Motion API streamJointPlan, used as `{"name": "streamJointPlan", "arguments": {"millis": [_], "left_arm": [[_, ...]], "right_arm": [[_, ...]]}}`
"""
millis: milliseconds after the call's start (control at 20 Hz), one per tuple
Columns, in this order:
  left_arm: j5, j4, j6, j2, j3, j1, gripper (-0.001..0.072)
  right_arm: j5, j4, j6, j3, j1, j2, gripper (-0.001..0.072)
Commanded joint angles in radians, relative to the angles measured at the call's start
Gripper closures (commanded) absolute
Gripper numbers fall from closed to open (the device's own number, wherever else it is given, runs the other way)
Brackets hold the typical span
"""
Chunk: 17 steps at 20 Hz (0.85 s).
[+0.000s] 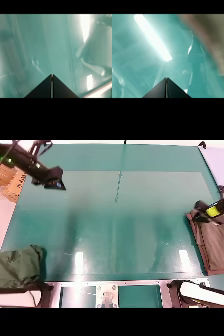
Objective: Fold the shirts.
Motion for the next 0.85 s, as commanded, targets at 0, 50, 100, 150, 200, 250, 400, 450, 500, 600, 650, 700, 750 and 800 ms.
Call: {"name": "streamJointPlan", "arguments": {"millis": [0,50,100,150,200,250,400,450,500,600,650,700,750,800], "left_arm": [[0.080,0.039,-0.042,0.225,-0.347,-0.041,0.0682],[0.113,0.039,-0.057,0.288,-0.457,-0.056,0.0682],[0.144,0.040,-0.078,0.349,-0.560,-0.069,0.0682],[0.170,0.034,-0.101,0.396,-0.643,-0.072,0.0682],[0.185,0.038,-0.121,0.436,-0.713,-0.072,0.0682],[0.198,0.040,-0.121,0.465,-0.761,-0.071,0.0682],[0.200,0.040,-0.121,0.491,-0.814,-0.071,0.0681],[0.203,0.039,-0.121,0.490,-0.814,-0.071,0.0681],[0.207,0.039,-0.121,0.490,-0.814,-0.071,0.0681],[0.227,0.035,-0.120,0.490,-0.814,-0.071,0.0681],[0.233,0.035,-0.120,0.490,-0.814,-0.071,0.0681],[0.238,0.035,-0.120,0.490,-0.814,-0.071,0.0681],[0.240,0.035,-0.120,0.490,-0.814,-0.071,0.0681],[0.240,0.035,-0.120,0.490,-0.814,-0.071,0.0681]], "right_arm": [[-0.110,0.014,-0.058,-0.237,0.109,0.144,0.0700],[-0.128,0.015,-0.063,-0.290,0.120,0.191,0.0700],[-0.140,0.018,-0.062,-0.323,0.124,0.231,0.0700],[-0.151,0.018,-0.063,-0.343,0.124,0.263,0.0700],[-0.167,0.018,-0.063,-0.349,0.124,0.291,0.0699],[-0.185,0.018,-0.063,-0.349,0.124,0.309,0.0699],[-0.190,0.029,-0.046,-0.349,0.124,0.328,0.0699],[-0.190,0.029,-0.046,-0.349,0.124,0.327,0.0699],[-0.190,0.029,-0.046,-0.349,0.124,0.327,0.0699],[-0.190,0.029,-0.046,-0.349,0.124,0.327,0.0699],[-0.190,0.029,-0.046,-0.349,0.124,0.327,0.0699],[-0.190,0.029,-0.046,-0.349,0.124,0.327,0.0699],[-0.190,0.029,-0.046,-0.349,0.124,0.327,0.0699],[-0.190,0.029,-0.046,-0.349,0.124,0.327,0.0699]]}}
